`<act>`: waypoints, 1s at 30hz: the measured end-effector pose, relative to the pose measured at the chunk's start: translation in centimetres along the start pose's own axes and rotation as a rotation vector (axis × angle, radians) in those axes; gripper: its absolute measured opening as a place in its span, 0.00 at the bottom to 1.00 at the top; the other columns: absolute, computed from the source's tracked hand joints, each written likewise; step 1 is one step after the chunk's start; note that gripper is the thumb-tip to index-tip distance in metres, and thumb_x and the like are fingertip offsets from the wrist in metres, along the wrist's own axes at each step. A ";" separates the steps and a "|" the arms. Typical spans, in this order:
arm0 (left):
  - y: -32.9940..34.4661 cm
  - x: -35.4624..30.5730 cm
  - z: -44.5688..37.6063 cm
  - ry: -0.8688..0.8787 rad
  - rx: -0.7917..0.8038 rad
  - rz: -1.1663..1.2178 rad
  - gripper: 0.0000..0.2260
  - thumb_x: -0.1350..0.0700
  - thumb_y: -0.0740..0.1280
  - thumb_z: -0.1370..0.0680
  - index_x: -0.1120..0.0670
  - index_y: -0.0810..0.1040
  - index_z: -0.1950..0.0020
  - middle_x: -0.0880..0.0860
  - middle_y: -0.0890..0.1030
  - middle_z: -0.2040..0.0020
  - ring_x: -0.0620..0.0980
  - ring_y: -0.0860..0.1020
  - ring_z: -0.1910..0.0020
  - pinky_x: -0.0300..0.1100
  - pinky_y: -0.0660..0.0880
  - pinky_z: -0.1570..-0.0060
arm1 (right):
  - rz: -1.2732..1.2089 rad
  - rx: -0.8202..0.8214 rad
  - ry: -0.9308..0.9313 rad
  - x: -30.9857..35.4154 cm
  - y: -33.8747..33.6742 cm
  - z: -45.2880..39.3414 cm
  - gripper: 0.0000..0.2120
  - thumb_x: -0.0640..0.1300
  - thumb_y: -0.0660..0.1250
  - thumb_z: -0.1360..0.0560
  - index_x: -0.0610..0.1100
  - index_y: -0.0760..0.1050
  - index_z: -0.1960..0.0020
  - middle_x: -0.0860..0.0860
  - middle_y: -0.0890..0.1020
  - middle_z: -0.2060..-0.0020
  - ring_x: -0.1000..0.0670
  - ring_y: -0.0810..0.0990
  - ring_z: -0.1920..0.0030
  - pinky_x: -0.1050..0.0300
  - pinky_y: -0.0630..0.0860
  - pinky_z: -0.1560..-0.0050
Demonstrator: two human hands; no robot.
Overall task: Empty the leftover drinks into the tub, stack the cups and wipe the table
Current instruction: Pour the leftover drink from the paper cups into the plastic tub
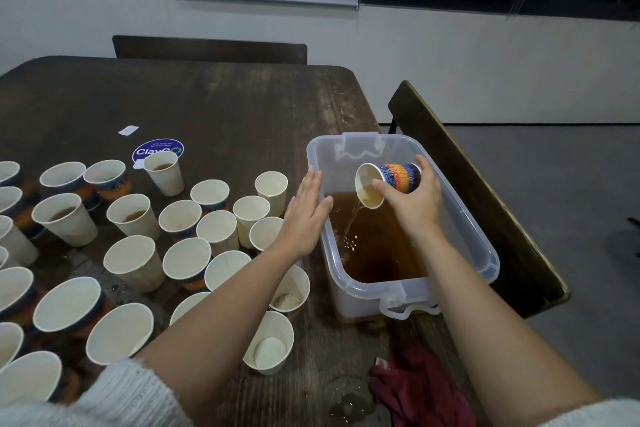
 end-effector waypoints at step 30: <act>0.0 -0.1 0.0 0.008 -0.009 0.003 0.24 0.49 0.51 0.16 0.47 0.47 0.21 0.46 0.45 0.20 0.46 0.46 0.22 0.58 0.48 0.24 | 0.103 -0.018 -0.138 1.4 0.1 0.4 0.44 0.51 0.78 0.33 0.49 0.59 0.25 0.48 0.63 0.28 0.49 0.67 0.32 0.63 0.70 0.44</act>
Point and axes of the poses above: each hand's wrist, its own z-axis away from the middle knuckle, its own y-axis out of the palm, x = y × z, the point moved 9 cm from there along -z, towards the middle knuckle
